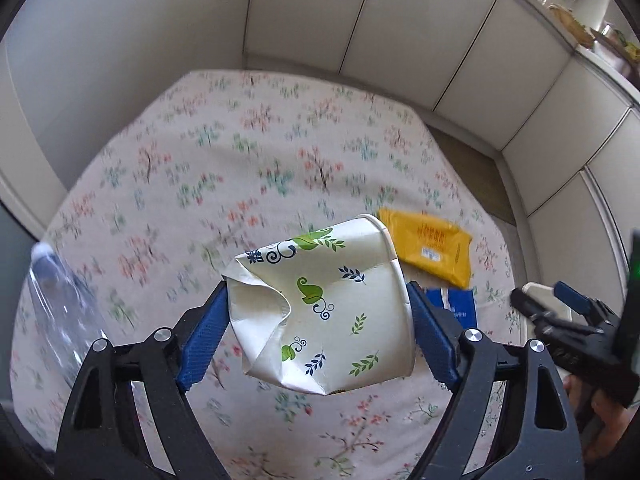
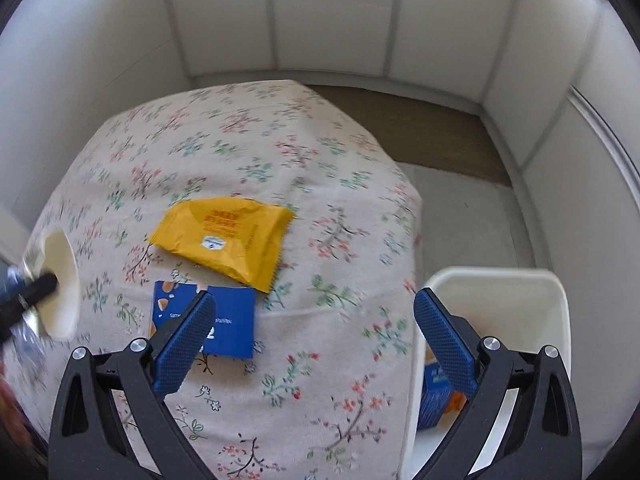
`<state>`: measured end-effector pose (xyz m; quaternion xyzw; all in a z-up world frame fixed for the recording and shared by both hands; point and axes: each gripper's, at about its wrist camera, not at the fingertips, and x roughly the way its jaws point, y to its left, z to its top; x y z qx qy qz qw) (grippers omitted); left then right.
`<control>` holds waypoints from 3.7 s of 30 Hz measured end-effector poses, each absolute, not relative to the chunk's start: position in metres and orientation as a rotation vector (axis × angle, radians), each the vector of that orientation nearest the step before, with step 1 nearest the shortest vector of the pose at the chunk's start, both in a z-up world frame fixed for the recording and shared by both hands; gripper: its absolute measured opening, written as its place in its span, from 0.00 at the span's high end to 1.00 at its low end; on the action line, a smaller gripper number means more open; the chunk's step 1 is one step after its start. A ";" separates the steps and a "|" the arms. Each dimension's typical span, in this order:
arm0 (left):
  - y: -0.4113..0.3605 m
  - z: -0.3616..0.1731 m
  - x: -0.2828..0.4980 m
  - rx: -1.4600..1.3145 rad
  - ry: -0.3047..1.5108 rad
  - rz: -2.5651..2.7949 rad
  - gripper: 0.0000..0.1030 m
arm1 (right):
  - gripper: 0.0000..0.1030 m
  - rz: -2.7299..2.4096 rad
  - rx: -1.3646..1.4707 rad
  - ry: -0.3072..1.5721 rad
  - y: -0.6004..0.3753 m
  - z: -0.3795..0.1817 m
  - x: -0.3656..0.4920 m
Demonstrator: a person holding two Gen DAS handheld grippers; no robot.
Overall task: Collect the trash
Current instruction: 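Grasp the white paper cup with the left tool while the right tool grasps the blue biscuit box, then carry cup and box over the white bin and open the right tool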
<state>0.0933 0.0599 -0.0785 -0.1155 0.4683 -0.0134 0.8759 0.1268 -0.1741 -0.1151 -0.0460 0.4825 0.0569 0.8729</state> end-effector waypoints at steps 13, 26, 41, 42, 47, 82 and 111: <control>0.107 -0.074 0.092 -0.241 0.852 -0.053 0.21 | 0.07 0.658 -0.662 1.023 -0.078 -0.154 0.124; 0.134 -0.080 0.101 -0.329 0.870 -0.036 0.20 | 0.45 0.739 -0.580 1.128 -0.072 -0.171 0.131; 0.147 -0.069 0.096 -0.361 0.813 0.030 0.21 | 0.46 0.545 -0.301 0.845 -0.041 -0.109 0.119; 0.148 -0.069 0.096 -0.359 0.809 0.038 0.21 | 0.46 0.525 -0.294 0.821 -0.038 -0.106 0.119; 0.151 -0.065 0.095 -0.339 0.779 0.087 0.21 | 0.46 0.436 -0.253 0.741 -0.032 -0.096 0.123; 0.095 -0.004 0.051 -0.272 0.576 0.043 0.21 | 0.46 0.116 -0.051 0.444 -0.111 -0.016 0.058; -0.095 0.000 0.035 -0.119 0.617 -0.241 0.20 | 0.45 -0.399 0.078 0.540 -0.326 -0.022 0.002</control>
